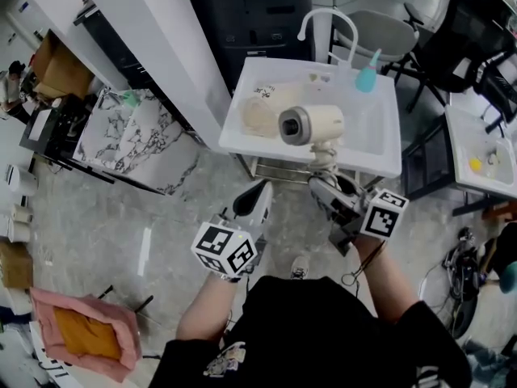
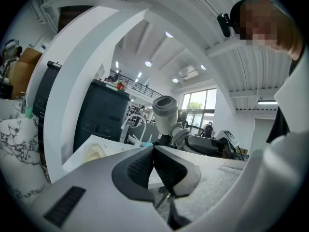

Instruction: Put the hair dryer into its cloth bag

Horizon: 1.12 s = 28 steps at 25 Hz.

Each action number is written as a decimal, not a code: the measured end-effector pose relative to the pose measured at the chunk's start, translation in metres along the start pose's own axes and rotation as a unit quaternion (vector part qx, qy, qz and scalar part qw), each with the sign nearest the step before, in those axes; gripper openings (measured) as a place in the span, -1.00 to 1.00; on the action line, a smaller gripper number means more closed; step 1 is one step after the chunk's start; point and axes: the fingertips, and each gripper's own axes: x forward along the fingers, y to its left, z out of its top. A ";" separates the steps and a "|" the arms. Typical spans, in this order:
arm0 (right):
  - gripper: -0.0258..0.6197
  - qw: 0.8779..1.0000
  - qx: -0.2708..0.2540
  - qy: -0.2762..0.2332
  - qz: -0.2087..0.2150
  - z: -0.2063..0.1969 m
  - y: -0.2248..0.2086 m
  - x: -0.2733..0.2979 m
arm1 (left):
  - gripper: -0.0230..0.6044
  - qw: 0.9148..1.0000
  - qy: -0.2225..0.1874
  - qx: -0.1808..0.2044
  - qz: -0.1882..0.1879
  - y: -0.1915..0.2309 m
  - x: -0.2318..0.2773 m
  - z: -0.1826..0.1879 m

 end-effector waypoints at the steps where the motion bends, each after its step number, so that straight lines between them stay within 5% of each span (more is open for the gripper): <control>1: -0.25 1.000 0.000 0.000 0.001 0.003 -0.002 0.000 | -0.92 1.000 -0.002 0.001 0.001 0.000 0.003 0.002; 12: -0.25 1.000 0.002 -0.006 0.002 0.025 -0.016 0.023 | -0.92 1.000 -0.003 0.009 0.006 0.024 0.018 0.023; 26: -0.25 0.997 -0.005 -0.055 -0.055 0.038 -0.060 0.107 | -0.92 0.998 0.006 0.018 -0.053 0.139 0.051 0.058; 27: -0.25 0.996 -0.006 -0.060 -0.060 0.041 -0.062 0.115 | -0.89 0.998 0.005 0.029 -0.057 0.147 0.055 0.064; 28: -0.25 0.996 -0.007 -0.064 -0.065 0.044 -0.064 0.122 | -0.58 0.997 0.008 0.042 -0.060 0.156 0.059 0.069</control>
